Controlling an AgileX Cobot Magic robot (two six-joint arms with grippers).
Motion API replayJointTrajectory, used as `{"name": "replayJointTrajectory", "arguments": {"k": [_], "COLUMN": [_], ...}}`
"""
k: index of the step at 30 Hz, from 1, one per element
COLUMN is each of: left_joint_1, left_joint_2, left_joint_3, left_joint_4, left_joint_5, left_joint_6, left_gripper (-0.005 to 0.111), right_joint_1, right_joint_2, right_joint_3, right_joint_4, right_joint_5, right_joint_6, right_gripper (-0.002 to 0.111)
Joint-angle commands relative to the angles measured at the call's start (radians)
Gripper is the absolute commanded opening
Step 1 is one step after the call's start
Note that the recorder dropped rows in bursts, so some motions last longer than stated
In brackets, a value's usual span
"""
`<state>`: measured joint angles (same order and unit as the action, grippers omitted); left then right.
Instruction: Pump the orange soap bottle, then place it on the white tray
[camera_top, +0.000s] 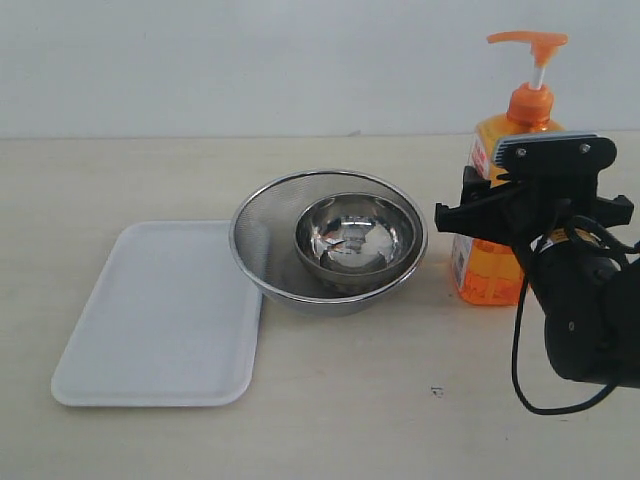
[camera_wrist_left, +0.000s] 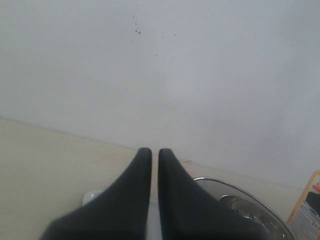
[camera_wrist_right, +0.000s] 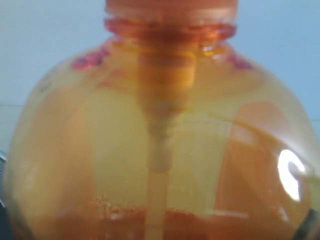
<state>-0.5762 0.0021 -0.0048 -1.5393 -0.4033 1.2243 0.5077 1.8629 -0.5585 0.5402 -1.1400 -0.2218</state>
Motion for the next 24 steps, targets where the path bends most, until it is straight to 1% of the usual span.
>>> {"name": "replayJointTrajectory", "arguments": {"k": [1, 11, 17, 24], "left_joint_1": [-0.003, -0.003, -0.003, -0.003], "left_joint_2": [-0.002, -0.002, -0.002, -0.002], "left_joint_3": [0.005, 0.005, 0.005, 0.005], "left_joint_4": [-0.001, -0.001, -0.001, -0.009], "left_joint_5": [0.011, 0.011, 0.011, 0.011], "left_joint_6": [-0.004, -0.004, -0.006, -0.006], "left_gripper": [0.005, 0.005, 0.005, 0.005], "right_joint_1": [0.001, 0.001, 0.001, 0.001], "right_joint_2": [-0.016, -0.03, -0.123, -0.253], "right_joint_3": [-0.002, -0.002, -0.002, -0.002], "right_joint_4": [-0.009, -0.015, -0.024, -0.026], "right_joint_5": [-0.081, -0.081, -0.079, -0.007], "right_joint_6": [-0.004, -0.029, -0.071, -0.123], "right_gripper": [0.0, 0.0, 0.0, 0.0]}}
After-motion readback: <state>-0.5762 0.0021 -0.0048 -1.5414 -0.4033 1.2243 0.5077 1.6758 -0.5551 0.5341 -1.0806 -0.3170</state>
